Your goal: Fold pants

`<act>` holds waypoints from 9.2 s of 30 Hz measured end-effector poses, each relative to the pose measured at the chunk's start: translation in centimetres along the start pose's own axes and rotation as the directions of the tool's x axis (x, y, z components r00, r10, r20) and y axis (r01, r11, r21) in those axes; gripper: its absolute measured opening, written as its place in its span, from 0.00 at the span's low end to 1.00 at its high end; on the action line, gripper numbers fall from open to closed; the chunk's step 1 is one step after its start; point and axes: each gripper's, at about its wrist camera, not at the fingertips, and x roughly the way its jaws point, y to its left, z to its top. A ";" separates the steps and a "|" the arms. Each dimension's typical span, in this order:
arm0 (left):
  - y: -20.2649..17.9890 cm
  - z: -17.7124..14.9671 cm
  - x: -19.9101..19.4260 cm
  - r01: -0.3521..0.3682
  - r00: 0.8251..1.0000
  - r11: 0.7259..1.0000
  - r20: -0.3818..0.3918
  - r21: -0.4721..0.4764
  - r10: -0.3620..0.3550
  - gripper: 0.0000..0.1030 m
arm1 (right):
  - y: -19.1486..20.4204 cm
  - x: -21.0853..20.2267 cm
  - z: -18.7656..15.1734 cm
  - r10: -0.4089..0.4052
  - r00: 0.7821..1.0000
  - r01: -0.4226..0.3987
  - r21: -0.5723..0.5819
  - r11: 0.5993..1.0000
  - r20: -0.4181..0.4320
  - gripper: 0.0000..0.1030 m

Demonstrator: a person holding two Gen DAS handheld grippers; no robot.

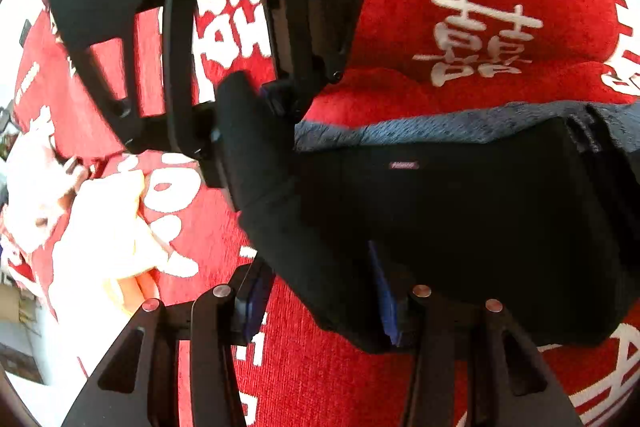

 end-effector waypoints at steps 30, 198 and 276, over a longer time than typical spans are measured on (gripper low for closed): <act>-23.8 8.4 -17.0 0.386 0.900 0.896 0.124 0.221 -0.418 0.46 | -23.7 -13.9 -39.0 0.244 0.610 -0.556 0.188 0.810 0.754 0.19; -13.0 9.9 -2.7 0.542 0.669 0.731 -0.313 -0.415 -0.674 0.61 | -32.9 -6.8 -44.3 0.234 0.649 -0.625 0.332 0.707 0.724 0.43; -7.7 1.2 -21.7 0.220 0.888 0.968 -0.385 -0.124 -0.252 1.00 | -6.2 -9.6 -50.0 -0.429 0.807 -0.023 0.747 0.664 0.405 0.90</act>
